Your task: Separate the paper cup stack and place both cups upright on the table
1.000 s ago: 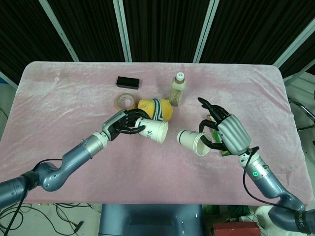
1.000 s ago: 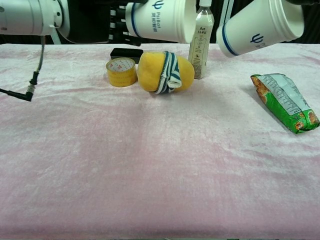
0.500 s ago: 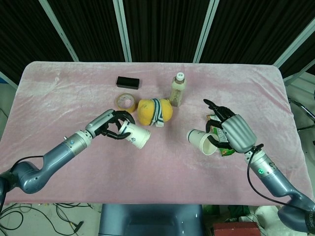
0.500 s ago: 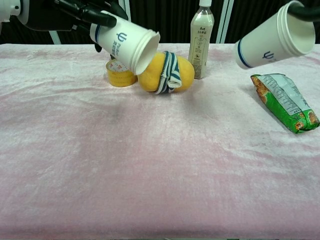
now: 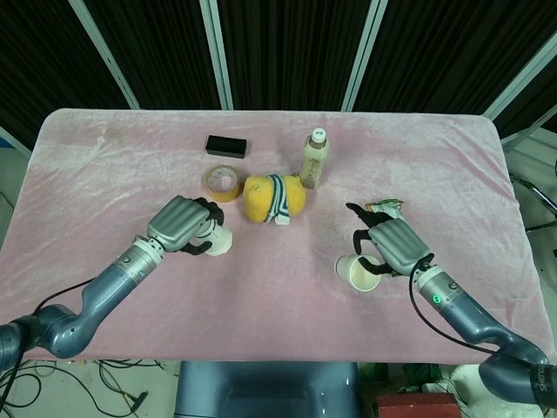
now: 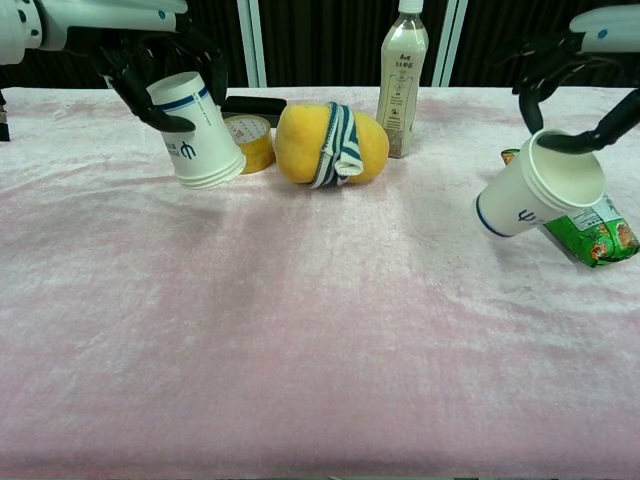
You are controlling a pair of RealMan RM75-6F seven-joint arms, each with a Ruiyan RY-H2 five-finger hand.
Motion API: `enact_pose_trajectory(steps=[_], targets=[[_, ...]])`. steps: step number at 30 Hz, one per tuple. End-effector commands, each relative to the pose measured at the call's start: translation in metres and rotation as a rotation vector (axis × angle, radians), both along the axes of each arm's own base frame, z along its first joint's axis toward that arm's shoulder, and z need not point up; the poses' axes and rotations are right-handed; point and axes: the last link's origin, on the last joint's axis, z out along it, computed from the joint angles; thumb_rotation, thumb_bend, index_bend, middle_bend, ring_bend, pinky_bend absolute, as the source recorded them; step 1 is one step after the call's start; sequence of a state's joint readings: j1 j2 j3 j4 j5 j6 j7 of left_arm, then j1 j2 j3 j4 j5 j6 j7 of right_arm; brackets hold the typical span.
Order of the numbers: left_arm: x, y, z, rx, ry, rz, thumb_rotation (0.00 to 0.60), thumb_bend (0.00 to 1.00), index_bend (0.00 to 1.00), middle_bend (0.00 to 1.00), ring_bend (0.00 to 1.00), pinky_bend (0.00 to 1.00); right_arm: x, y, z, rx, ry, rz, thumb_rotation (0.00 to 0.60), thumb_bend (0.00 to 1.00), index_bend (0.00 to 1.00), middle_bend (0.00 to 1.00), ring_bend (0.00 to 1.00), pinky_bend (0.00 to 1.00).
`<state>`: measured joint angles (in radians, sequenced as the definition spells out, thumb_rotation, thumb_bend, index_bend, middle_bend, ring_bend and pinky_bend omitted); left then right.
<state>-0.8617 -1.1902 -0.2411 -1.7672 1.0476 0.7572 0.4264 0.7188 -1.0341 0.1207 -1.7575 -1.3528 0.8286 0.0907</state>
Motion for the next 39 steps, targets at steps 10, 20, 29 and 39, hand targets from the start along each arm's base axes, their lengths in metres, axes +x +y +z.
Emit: enact_pose_trajectory(steps=[10,20,29,39], targets=[[-0.010,-0.014,-0.052,0.021,0.138,0.032,0.600,0.32,0.38,0.36,0.27,0.49,0.004,0.002,-0.035,0.035,0.096,-0.025,0.600,0.46,0.87,0.00,0.16,0.20],[-0.012,-0.015,-0.062,0.011,0.165,0.027,0.600,0.31,0.37,0.35,0.26,0.49,0.002,0.002,-0.049,0.027,0.205,-0.031,0.600,0.41,0.85,0.00,0.13,0.20],[-0.018,-0.014,-0.064,0.011,0.172,0.036,0.600,0.31,0.36,0.35,0.26,0.49,0.005,0.001,-0.063,0.062,0.268,-0.068,0.600,0.38,0.70,0.00,0.10,0.20],[-0.022,-0.013,-0.062,0.009,0.173,0.043,0.600,0.31,0.36,0.34,0.26,0.49,0.006,0.003,-0.068,0.079,0.320,-0.093,0.600,0.28,0.46,0.00,0.10,0.20]])
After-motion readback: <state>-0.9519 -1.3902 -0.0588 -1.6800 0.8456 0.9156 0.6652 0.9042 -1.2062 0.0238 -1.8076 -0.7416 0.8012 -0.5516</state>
